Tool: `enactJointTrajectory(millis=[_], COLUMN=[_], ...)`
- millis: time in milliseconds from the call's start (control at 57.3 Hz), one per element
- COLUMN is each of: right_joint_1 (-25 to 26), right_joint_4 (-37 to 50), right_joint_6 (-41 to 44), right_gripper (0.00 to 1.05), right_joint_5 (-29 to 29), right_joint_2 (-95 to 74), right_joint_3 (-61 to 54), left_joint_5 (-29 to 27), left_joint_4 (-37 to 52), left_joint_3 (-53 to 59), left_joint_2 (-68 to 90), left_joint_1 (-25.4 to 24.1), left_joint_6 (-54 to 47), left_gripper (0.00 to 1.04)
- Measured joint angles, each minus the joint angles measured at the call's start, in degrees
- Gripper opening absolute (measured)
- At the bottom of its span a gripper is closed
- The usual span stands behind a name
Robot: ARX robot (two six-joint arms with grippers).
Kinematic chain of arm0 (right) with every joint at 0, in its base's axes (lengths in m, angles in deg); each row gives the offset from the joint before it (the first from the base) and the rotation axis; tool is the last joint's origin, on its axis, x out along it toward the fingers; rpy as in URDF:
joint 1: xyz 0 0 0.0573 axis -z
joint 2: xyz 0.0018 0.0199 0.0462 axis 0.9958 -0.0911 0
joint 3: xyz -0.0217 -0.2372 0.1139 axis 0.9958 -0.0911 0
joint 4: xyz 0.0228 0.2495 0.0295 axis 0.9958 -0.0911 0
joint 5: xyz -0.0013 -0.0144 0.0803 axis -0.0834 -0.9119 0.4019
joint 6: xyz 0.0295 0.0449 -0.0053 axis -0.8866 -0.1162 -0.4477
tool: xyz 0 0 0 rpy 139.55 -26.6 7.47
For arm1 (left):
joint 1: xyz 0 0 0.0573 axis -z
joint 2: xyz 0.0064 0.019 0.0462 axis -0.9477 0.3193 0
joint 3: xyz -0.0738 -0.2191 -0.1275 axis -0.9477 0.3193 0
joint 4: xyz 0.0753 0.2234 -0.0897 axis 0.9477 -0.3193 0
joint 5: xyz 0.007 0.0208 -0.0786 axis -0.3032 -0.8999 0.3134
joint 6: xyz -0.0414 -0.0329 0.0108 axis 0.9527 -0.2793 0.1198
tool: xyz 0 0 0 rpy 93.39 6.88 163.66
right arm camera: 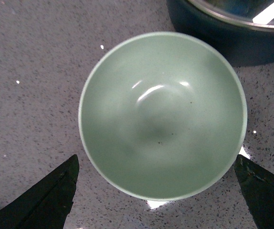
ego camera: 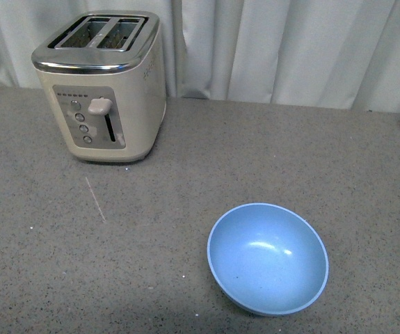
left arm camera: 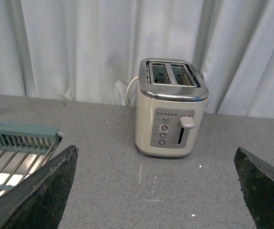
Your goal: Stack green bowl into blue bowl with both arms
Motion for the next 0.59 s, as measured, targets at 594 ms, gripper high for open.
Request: enactJointTrajectory(millis=[594], right_joint_1=[1.7], right_joint_4=[3.19], right_joint_6=[-0.2], right_gripper=[0.96], right_joint_5=[-6.08], right_joint_2=[-11.45], right_joint_3=[3.82], left_joint_5=[0.0], left_joint_4=[0.0], left_joint_3=[-0.02], left_joint_2=[0.0], left_joint_1=[0.0], left_joint_6=[0.02], left_gripper=[0.98])
